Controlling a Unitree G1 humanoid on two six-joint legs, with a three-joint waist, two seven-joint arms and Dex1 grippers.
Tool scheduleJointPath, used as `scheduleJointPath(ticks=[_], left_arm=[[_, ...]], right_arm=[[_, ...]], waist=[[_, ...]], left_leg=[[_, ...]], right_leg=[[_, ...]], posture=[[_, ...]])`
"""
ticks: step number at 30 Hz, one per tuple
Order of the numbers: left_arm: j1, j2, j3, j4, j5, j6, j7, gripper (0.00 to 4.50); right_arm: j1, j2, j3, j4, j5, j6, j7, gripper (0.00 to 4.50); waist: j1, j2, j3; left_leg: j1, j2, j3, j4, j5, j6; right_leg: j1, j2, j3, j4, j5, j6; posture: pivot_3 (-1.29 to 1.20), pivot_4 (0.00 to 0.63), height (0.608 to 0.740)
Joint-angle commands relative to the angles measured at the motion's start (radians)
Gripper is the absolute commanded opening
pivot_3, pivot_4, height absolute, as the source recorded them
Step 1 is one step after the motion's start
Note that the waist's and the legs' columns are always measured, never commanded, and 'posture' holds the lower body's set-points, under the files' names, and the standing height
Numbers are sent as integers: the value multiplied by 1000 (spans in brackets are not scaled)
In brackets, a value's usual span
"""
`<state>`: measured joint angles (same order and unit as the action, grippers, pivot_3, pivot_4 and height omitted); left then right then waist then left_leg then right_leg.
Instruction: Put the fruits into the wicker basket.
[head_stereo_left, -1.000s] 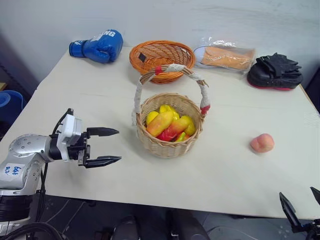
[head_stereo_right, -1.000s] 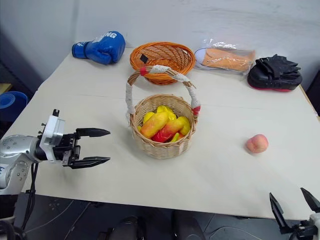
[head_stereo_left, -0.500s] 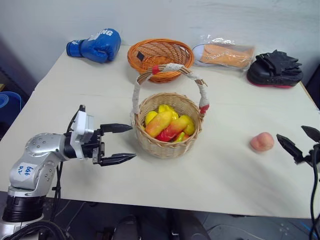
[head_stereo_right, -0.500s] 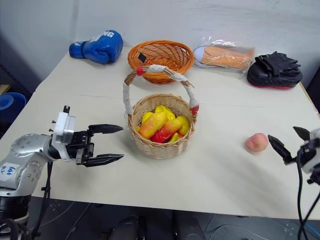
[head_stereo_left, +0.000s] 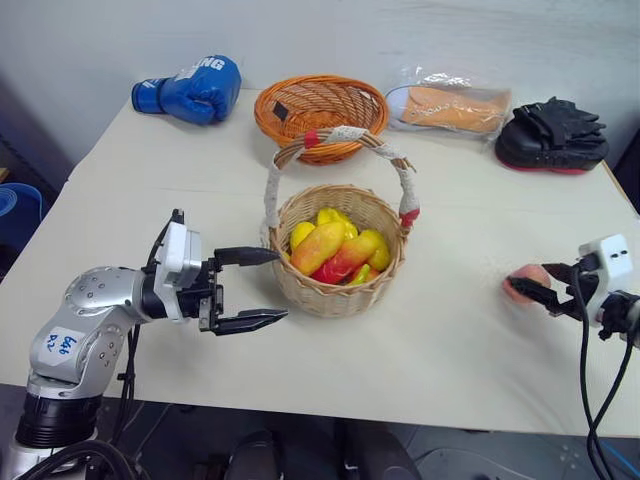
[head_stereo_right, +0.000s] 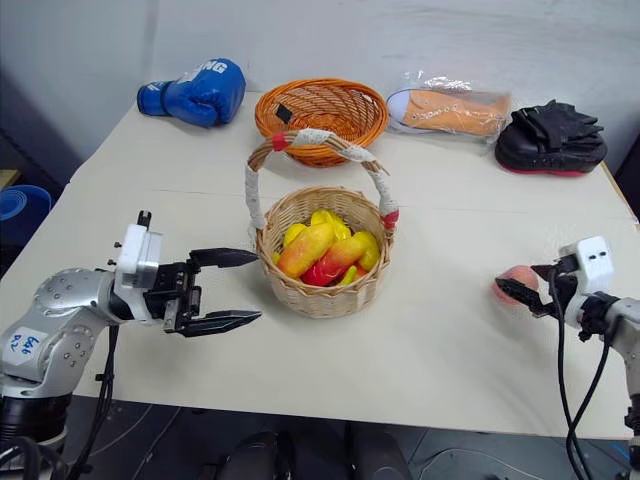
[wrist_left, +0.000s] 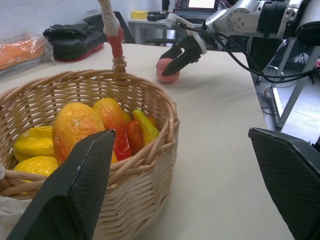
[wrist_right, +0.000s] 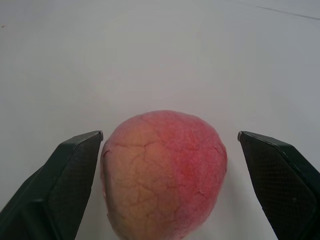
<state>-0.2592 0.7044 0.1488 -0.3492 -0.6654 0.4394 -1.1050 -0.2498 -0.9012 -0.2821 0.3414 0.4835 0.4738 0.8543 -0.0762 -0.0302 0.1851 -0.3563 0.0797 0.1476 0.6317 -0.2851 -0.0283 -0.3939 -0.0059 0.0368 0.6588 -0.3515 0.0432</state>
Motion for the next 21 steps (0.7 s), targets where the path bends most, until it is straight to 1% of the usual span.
scheduleJointPath(ticks=[1, 4, 7, 8, 10, 12, 14, 15, 17, 19, 21], left_arm=[[-9, 2, 0, -40, -27, 3, 5, 4478], [-17, 6, -7, -39, -27, 9, 0, 4500], [-28, 9, -11, -32, -25, 10, -5, 4500], [-31, 10, -12, -30, -24, 11, -7, 4500], [-34, 14, -10, -26, -26, 13, -13, 4500], [-29, 19, -1, -23, -31, 20, -13, 4500], [-11, 30, 13, -29, -51, 49, -14, 4500], [-3, 28, 20, -28, -54, 53, -6, 4500], [6, 20, 33, -25, -59, 55, 11, 4500], [29, 16, 53, -20, -61, 51, 27, 4500], [44, 15, 66, -19, -62, 43, 34, 4500]], right_arm=[[-26, 17, 9, -28, 6, 29, 34, 4500], [-37, 39, 6, -40, 4, 23, 38, 3836], [-23, 38, -6, -71, 17, 53, 53, 2868], [-14, 34, -14, -86, 26, 73, 57, 2664], [7, 20, -31, -134, 43, 86, 83, 2559], [32, 13, -66, -245, 107, 103, 139, 2559], [55, -6, -83, -398, 236, 222, 204, 2559], [55, -9, -79, -479, 295, 277, 214, 2559], [39, -11, -71, -592, 381, 360, 195, 2559], [-53, 36, -25, -708, 470, 407, 125, 2559], [-142, 97, 30, -778, 502, 415, 61, 2559]], waist=[[-4, 0, 0], [-4, 0, 0], [-4, 0, 0], [-4, 0, 0], [-4, 0, 0], [-2, 1, 1], [-6, 2, 1], [-8, 2, 1], [-10, 2, 2], [-12, 0, 3], [-15, -1, 4]], left_leg=[[0, 0, 0, 0, 0, 0], [0, 0, 0, 0, 0, 0], [0, 0, 0, 0, 0, 0], [0, 0, 0, 0, 0, 0], [0, 0, 0, 0, 0, 0], [0, 0, 0, 0, 0, 0], [0, 0, 0, -1, 0, -1], [0, 0, 0, -1, 0, -1], [0, 1, 0, -1, 0, -1], [0, 2, -1, -1, 0, -2], [0, 2, -1, -1, 0, -2]], right_leg=[[0, 0, 0, 0, 0, 0], [0, 0, 0, 0, 0, 0], [0, 0, 0, 0, 0, 0], [0, 0, 0, 0, 0, 0], [0, 0, 0, 0, 0, 0], [0, 0, 0, 0, 0, 0], [0, 0, 0, 0, 0, 0], [0, 1, 0, 0, 0, 0], [0, 1, 0, 1, 0, 0], [0, 2, 0, 1, 0, 0], [0, 2, 0, 2, 0, 0]], posture=[[0, 150, 740], [0, 150, 740], [0, 150, 740], [0, 150, 740], [0, 150, 740], [0, 150, 740], [0, 150, 740], [0, 150, 740], [0, 150, 740], [0, 150, 740], [0, 150, 740]])
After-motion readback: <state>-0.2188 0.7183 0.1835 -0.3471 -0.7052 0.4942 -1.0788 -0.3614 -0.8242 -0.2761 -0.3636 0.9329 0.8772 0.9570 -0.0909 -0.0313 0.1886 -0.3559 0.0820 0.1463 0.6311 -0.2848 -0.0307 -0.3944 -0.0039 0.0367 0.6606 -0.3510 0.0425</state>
